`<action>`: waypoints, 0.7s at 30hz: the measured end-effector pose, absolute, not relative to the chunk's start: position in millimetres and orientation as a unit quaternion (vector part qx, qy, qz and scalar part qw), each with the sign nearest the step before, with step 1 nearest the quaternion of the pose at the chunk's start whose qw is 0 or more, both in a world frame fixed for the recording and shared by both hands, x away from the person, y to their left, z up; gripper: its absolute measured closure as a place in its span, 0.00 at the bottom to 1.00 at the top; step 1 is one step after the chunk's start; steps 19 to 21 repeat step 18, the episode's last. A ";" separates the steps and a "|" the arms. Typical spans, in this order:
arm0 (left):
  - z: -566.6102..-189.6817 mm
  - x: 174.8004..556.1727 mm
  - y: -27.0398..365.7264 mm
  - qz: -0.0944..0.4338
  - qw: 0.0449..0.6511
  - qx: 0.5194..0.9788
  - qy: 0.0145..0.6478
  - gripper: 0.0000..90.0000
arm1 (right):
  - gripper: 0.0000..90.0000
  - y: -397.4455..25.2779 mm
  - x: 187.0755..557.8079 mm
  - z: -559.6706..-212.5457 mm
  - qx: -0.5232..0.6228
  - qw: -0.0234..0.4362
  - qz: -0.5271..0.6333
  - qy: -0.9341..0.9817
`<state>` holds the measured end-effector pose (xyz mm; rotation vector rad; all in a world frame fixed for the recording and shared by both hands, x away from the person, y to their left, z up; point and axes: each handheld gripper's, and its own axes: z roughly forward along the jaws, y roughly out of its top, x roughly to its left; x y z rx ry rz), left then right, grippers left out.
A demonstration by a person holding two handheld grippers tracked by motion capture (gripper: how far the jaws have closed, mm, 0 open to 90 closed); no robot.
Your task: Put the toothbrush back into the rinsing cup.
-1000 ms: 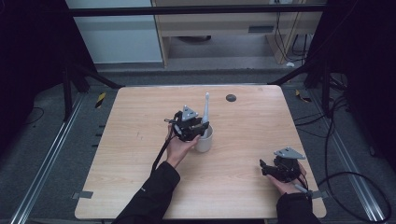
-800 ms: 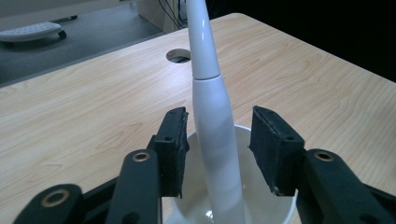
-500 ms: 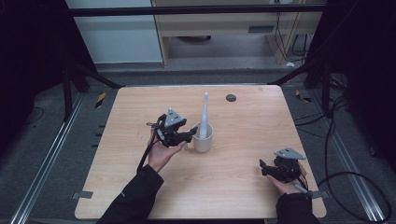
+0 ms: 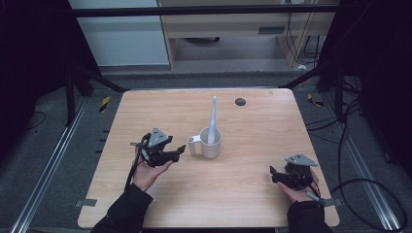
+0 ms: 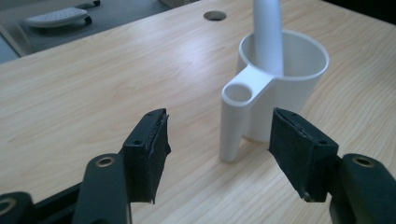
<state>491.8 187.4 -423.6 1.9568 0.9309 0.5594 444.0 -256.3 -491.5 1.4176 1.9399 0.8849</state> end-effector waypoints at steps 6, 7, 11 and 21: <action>-433.5 482.8 207.9 0.229 0.428 0.783 0.389 0.39 | 0.21 -256.3 444.2 -492.1 0.529 0.286 0.329 0.728; -435.9 481.2 212.0 0.228 0.425 0.782 0.394 0.39 | 0.21 -256.2 444.1 -492.1 0.529 0.286 0.329 0.728; -445.3 475.6 227.6 0.229 0.413 0.781 0.409 0.38 | 0.20 -256.2 443.3 -491.9 0.529 0.286 0.330 0.727; -460.0 469.6 254.5 0.233 0.393 0.770 0.446 0.38 | 0.20 -256.4 442.6 -491.9 0.530 0.285 0.330 0.727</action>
